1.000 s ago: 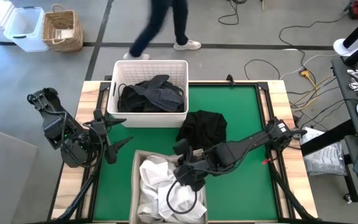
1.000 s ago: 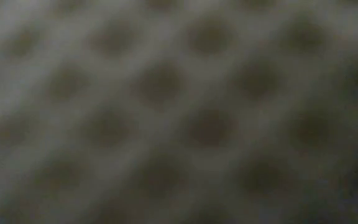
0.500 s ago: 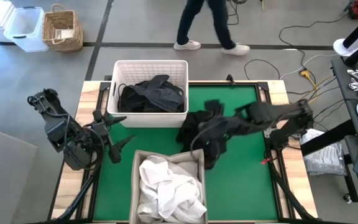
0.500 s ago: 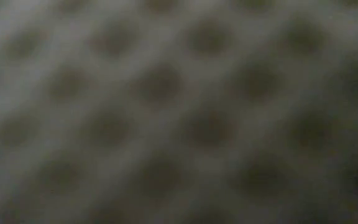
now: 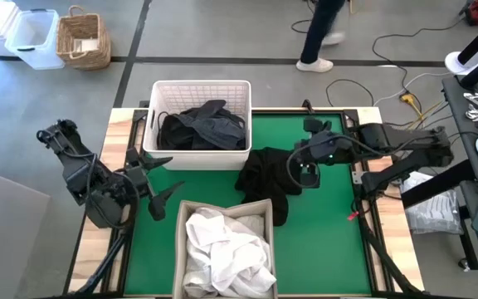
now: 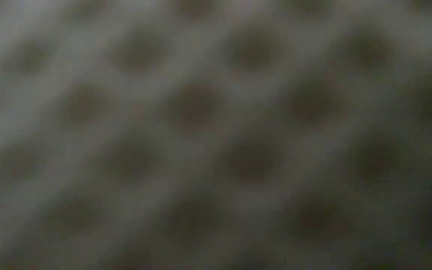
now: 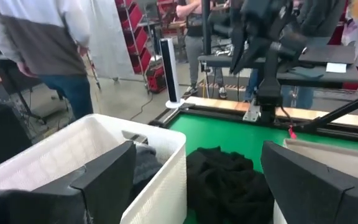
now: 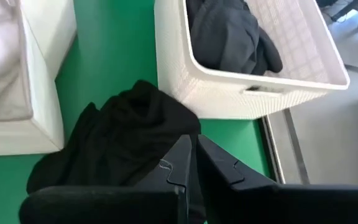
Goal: Sort clothes
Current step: Put the black shirt into the white bin
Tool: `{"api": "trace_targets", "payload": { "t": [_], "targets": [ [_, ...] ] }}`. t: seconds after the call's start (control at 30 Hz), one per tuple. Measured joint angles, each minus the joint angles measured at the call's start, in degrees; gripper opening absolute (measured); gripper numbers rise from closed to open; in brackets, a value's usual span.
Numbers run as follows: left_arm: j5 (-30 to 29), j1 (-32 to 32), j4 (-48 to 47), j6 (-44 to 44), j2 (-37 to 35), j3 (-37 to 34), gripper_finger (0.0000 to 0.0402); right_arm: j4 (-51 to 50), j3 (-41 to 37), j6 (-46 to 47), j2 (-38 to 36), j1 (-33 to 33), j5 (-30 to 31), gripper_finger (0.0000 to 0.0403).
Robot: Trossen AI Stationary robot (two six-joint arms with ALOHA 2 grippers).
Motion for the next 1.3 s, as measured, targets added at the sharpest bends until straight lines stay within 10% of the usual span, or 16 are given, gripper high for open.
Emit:
{"api": "trace_targets", "payload": {
  "t": [0.5, 0.9, 1.3],
  "targets": [
    [11.5, 11.0, 36.1, 40.9, 0.9, 0.0, 0.032, 7.8, -17.9, 3.4, -3.3, 0.0, -0.2, 0.0018],
    [35.5, 24.6, 35.9, 37.3, 2.8, 0.4, 0.0317, 14.2, -30.5, 9.2, -9.9, 0.1, -0.2, 0.0018],
    [36.5, 33.9, 7.4, 36.6, 20.2, 25.7, 0.0298, 22.8, -36.9, 10.5, -17.5, 0.1, -0.2, 0.0018]
  ]
}}
